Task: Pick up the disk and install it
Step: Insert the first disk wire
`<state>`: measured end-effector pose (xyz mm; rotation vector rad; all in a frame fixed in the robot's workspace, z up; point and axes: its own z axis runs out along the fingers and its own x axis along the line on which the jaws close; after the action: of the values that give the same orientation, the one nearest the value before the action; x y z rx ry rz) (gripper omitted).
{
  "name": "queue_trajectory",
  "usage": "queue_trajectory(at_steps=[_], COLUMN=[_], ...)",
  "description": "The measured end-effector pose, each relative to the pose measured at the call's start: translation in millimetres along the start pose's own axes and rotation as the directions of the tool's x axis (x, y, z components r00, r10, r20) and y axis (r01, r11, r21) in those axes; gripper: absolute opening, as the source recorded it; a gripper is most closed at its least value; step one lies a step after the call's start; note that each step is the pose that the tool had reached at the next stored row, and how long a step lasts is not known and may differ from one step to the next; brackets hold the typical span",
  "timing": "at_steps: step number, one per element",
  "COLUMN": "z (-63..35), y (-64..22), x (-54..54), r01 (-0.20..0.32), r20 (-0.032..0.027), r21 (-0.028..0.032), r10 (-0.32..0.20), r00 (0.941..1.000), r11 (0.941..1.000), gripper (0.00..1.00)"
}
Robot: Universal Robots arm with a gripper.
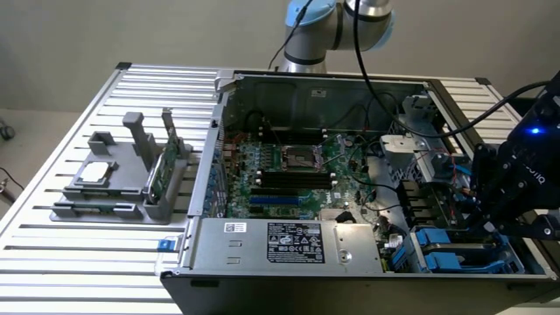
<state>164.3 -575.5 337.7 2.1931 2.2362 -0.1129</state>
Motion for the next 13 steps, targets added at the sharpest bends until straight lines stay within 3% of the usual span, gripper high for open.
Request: queue_trajectory(at_steps=[13], z=[3.7], y=[0.0], x=[0.4], r01=[-0.004], r20=[0.0004], r21=[-0.0016], r10=[0.004], r00=[1.0000], r11=[1.0000], gripper=[0.16])
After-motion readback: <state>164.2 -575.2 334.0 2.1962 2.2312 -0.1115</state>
